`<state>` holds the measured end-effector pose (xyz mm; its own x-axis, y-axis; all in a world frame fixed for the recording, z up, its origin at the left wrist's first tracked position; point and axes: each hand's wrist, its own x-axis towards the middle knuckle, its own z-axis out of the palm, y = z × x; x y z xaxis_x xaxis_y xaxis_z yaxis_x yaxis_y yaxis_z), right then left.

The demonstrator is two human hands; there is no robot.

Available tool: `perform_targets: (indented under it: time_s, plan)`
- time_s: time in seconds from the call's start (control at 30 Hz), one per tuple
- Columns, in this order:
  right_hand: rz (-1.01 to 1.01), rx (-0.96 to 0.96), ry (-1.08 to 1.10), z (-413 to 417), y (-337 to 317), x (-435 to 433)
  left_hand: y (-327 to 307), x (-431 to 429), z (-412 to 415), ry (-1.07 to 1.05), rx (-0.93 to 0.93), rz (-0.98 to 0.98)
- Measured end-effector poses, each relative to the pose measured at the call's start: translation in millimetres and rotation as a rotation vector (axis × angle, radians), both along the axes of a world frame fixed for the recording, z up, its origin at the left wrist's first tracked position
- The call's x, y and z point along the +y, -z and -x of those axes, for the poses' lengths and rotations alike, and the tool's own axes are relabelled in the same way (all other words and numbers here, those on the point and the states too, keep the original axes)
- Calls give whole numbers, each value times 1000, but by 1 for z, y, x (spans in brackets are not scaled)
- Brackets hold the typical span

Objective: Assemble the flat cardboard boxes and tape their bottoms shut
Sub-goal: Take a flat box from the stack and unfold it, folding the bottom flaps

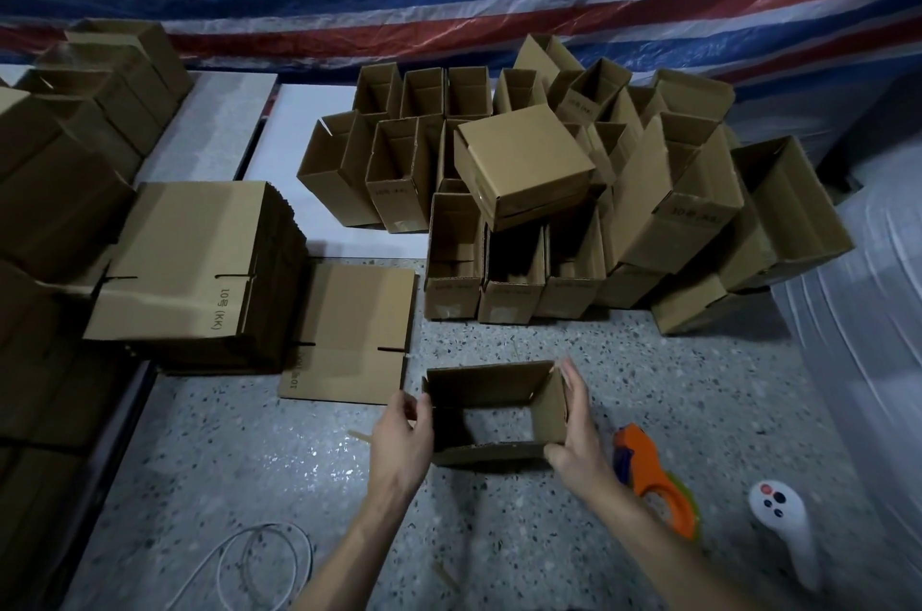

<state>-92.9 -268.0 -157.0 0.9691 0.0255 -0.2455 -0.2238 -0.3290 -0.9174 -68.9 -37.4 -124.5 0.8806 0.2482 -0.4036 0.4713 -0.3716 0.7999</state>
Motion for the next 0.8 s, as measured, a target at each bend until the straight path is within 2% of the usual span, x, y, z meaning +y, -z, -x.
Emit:
perform_targets:
  time_s: [0.1,0.2,0.27,0.47,0.53,0.67,0.8]
  plan:
    - [-256,14,180,7,1,8,2,8,0,1,61,114]
    - [-554,91,456,-1,-4,9,-1,14,-1,-44,136,295]
    - [-600,174,527,-6,-4,6,-4,17,-1,-50,176,380]
    - [-482,236,454,-13,-3,-6,2,34,1,-30,253,549]
    - [-375,232,378,-15,-6,-8,5,39,4,-19,253,593]
    - [27,328,211,-23,-8,-4,12,39,4,42,241,591]
    - [99,377,181,-39,-10,-4,22,38,4,26,209,576]
